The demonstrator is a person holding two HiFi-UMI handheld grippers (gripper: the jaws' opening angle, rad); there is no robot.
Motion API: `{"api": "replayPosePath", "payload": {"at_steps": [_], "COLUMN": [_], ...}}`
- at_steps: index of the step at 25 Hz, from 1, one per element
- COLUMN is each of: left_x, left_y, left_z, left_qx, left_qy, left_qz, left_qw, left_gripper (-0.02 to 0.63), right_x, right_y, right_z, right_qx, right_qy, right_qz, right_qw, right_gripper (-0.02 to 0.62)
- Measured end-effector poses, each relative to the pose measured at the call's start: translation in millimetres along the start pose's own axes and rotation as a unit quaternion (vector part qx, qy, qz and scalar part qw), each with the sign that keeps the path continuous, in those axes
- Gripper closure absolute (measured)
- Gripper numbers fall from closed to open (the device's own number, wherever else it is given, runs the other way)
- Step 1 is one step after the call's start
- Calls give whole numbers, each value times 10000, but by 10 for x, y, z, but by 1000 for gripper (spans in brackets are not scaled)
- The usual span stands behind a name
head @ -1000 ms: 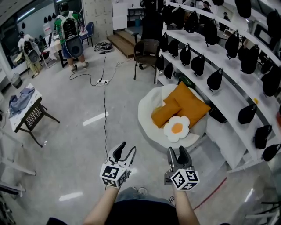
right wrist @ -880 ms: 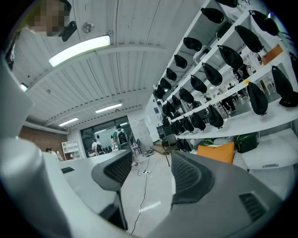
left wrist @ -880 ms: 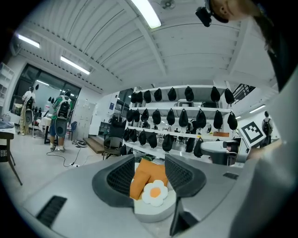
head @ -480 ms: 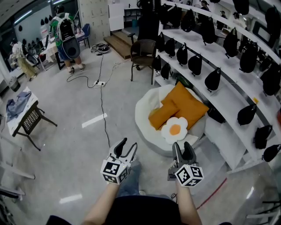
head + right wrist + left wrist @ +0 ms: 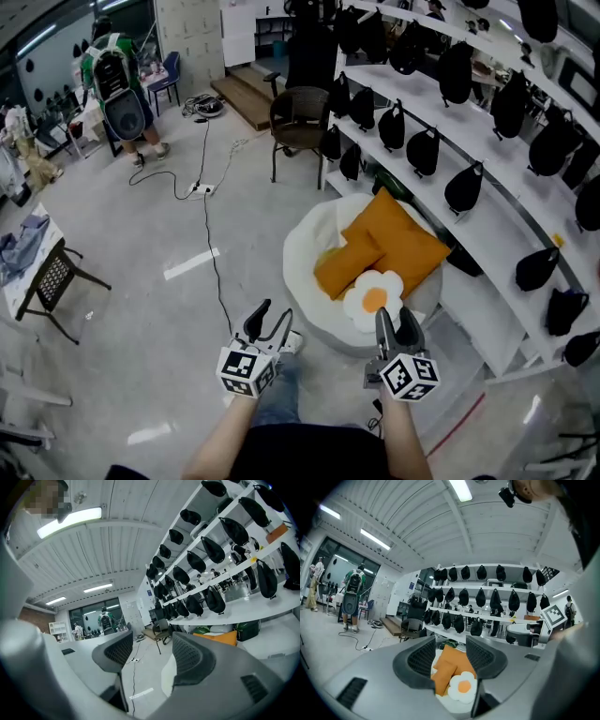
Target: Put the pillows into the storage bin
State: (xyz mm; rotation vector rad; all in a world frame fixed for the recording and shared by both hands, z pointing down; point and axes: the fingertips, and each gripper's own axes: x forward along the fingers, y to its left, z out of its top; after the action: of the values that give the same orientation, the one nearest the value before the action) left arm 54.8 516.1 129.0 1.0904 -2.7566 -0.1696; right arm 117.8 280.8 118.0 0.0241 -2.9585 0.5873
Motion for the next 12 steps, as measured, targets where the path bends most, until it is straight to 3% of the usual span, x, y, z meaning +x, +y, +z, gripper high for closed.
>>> {"api": "replayPosePath", "payload": {"at_steps": [6,12], "left_x": [1160,2430], "left_y": [617,947], "left_z": [27,187], "left_qx": [-76,16], "left_qy": [297,603], "left_qz": [-309,-936], "left_qw": [9991,9938], "left_gripper": [410,410], "right_x": [1118,2079], "right_y": [-330,-711], "right_z": [63,246], "right_qx": [171,513], "right_qy": [76,-10], "right_qz": [-443,-953], "right_qw": [9988,9941], "right_gripper": [348,348]}}
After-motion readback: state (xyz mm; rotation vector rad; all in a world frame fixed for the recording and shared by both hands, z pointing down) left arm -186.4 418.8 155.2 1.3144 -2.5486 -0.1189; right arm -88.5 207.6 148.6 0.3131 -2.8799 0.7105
